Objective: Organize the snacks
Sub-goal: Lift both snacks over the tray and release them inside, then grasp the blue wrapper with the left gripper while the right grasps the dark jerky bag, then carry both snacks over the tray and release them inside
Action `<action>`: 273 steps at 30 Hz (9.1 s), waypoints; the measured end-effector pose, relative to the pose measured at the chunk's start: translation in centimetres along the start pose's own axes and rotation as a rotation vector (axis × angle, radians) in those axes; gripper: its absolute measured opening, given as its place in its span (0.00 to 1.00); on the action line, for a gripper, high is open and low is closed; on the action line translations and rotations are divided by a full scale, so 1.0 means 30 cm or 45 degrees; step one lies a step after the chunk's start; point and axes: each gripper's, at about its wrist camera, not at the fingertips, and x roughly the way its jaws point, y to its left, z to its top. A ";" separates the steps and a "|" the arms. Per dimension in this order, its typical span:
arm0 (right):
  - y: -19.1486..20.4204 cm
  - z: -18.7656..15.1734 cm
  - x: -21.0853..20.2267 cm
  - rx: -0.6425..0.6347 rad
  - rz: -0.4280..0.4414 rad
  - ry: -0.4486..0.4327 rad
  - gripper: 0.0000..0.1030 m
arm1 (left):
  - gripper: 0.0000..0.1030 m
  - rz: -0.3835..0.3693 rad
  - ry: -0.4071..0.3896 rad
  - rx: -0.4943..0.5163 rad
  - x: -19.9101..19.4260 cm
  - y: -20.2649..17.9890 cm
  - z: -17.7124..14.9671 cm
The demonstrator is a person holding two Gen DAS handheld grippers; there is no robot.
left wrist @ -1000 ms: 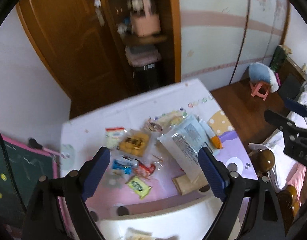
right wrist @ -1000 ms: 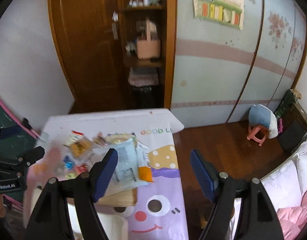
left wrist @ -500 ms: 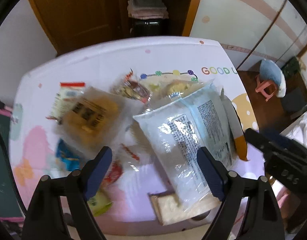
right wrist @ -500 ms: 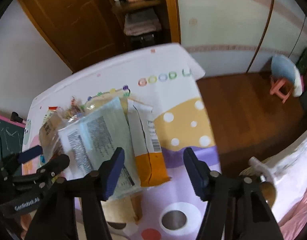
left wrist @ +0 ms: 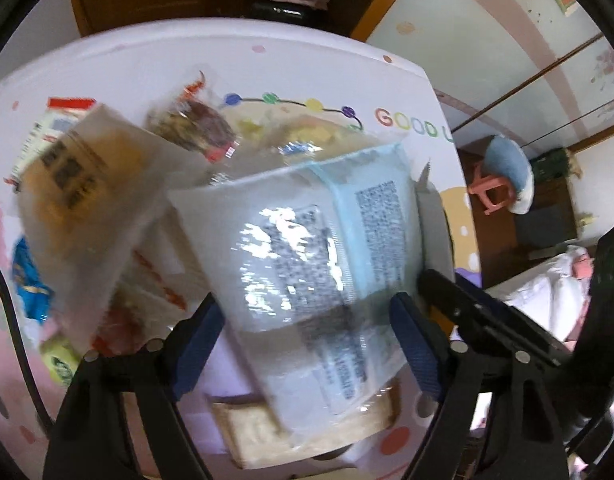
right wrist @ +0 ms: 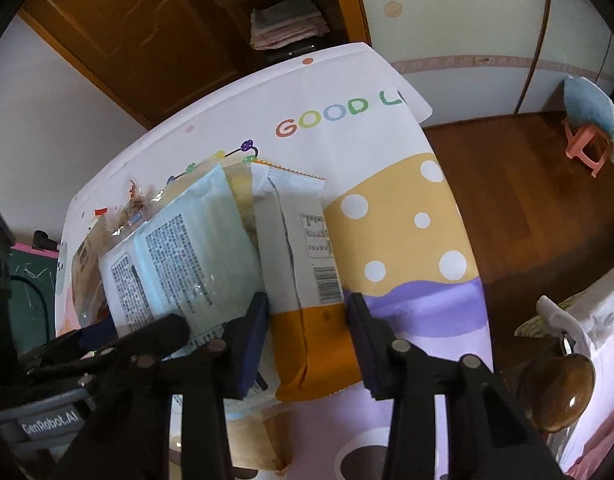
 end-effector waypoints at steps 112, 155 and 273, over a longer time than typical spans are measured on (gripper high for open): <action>0.428 -0.803 -0.473 -0.294 -0.008 -0.124 0.43 | 0.72 0.213 -0.448 0.312 -0.781 0.332 -0.818; 0.374 -0.029 -0.068 -0.245 -0.211 0.079 0.59 | 0.91 0.450 0.033 0.216 -0.297 0.537 0.034; 0.422 -0.789 -0.516 -0.179 0.030 -0.241 0.49 | 0.77 0.113 -0.450 0.246 -0.698 0.313 -0.846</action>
